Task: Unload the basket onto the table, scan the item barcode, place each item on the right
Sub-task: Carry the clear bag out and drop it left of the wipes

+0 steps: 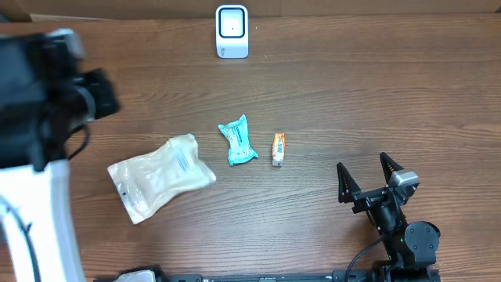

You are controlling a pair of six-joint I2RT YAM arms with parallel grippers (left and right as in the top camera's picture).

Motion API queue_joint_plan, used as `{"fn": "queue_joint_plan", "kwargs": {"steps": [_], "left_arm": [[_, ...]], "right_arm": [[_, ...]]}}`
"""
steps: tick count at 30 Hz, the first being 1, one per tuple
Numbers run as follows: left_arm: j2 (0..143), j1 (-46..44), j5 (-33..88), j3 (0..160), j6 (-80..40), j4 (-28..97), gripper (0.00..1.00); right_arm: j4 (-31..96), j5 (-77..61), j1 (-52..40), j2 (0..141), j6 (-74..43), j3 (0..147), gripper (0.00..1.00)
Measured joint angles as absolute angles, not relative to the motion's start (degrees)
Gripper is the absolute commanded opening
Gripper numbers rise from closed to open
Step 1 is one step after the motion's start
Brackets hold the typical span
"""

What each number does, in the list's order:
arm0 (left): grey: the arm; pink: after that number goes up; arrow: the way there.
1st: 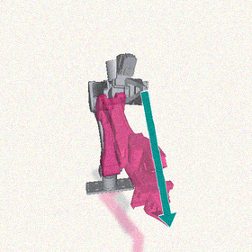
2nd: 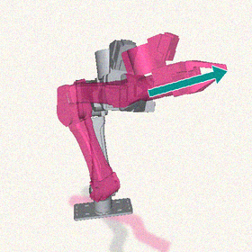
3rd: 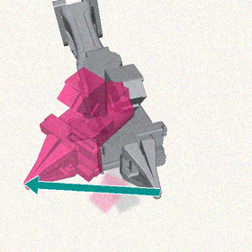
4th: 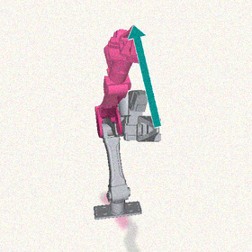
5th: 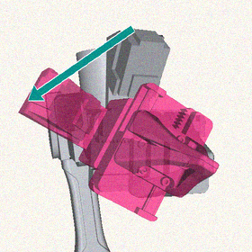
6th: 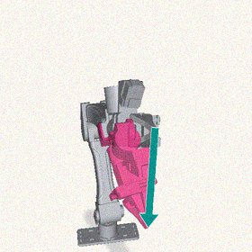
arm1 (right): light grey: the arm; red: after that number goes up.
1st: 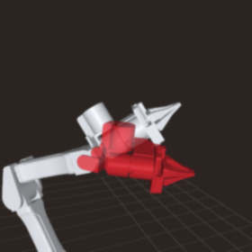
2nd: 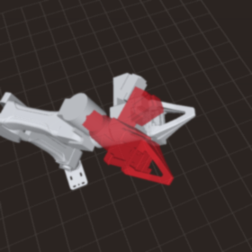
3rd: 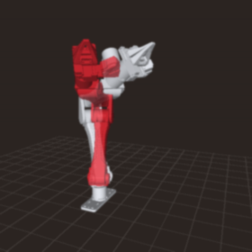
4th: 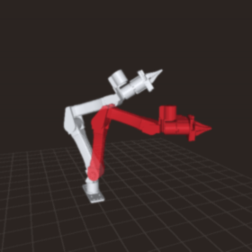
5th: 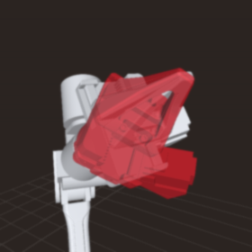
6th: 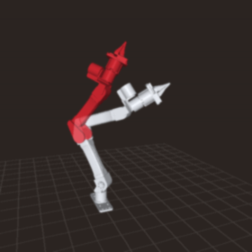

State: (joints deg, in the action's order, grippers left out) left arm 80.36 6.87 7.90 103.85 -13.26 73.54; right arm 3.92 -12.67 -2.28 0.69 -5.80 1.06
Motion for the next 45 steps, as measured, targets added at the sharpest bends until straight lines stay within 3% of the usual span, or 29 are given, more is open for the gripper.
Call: {"fn": "queue_joint_plan", "kwargs": {"steps": [7, 10, 13, 16, 21, 31, 45], "left_arm": [[87.7, -3.9, 8.2, 103.9, -11.3, 71.7, 0.07], [89.0, -5.3, 8.4, 103.8, -10.5, 69.5, 0.51], [89.1, -4.8, 8.4, 103.9, -10.4, 68.0, 0.71], [89.1, -2.9, 8.4, 104.6, -10.4, 67.4, 1.0], [89.1, 4.3, 7.9, 110.7, -10.8, 67.3, 1.0], [89.1, 27.6, -1.9, 117.6, -19.2, 62.9, 1.0], [105.5, 41.4, -6.5, 116.5, -14.0, 63.2, 1.0]], "right_arm": [[3.9, -12.7, -2.3, 0.7, -5.8, 1.1, 1.0], [3.9, -12.7, -2.3, 0.7, -5.8, 1.1, 1.0], [3.9, -12.7, -2.3, 0.7, -5.8, 1.1, 1.0], [3.9, -12.7, -2.3, 0.7, -5.8, 1.1, 1.0], [3.9, -12.7, -2.3, 0.7, -5.8, 1.1, 1.0], [3.9, -12.7, -2.3, 0.7, -5.8, 1.1, 1.0], [3.9, -12.7, -2.3, 0.7, -5.8, 1.1, 1.0]]}}
